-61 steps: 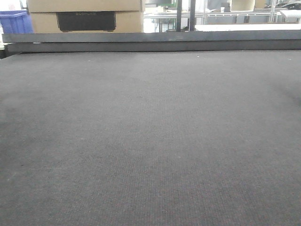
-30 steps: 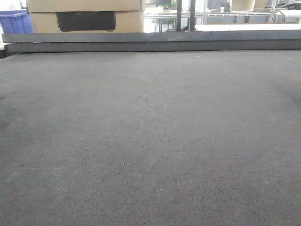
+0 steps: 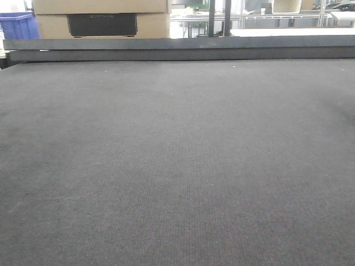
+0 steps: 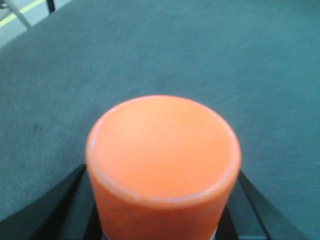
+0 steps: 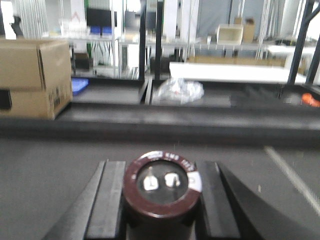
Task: Place cylindrical capacitor in blue bin on shelf
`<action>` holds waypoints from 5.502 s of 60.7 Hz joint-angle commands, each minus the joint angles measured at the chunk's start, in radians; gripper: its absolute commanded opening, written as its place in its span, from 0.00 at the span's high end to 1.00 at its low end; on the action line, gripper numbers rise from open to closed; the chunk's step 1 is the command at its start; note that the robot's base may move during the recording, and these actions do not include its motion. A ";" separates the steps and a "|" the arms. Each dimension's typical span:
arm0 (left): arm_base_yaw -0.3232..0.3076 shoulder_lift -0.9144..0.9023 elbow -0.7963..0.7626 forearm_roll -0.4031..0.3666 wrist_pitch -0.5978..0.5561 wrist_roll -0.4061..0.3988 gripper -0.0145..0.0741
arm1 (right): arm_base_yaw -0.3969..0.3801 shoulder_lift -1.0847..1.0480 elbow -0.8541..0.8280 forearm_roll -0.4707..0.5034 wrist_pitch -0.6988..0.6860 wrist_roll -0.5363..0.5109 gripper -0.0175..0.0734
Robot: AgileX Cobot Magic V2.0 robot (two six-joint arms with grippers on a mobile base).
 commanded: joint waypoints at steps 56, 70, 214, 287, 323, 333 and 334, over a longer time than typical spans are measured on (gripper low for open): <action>-0.321 -0.945 -0.011 0.094 1.004 0.000 0.96 | 0.119 -0.294 -0.003 -0.042 0.612 -0.001 0.89; -0.321 -1.069 -0.011 0.094 1.029 0.000 0.96 | 0.121 -0.483 -0.003 -0.030 0.686 -0.001 0.89; -0.319 -1.107 -0.011 0.100 1.029 0.000 0.96 | 0.121 -0.598 -0.003 -0.030 0.664 -0.001 0.89; -0.319 -1.107 -0.011 0.100 1.029 0.000 0.96 | 0.121 -0.598 -0.003 -0.030 0.664 -0.001 0.89; -0.319 -1.107 -0.011 0.100 1.029 0.000 0.96 | 0.121 -0.598 -0.003 -0.030 0.664 -0.001 0.89; -0.319 -1.107 -0.011 0.100 1.029 0.000 0.96 | 0.121 -0.598 -0.003 -0.030 0.664 -0.001 0.89; -0.319 -1.107 -0.011 0.100 1.029 0.000 0.96 | 0.121 -0.598 -0.003 -0.030 0.664 -0.001 0.89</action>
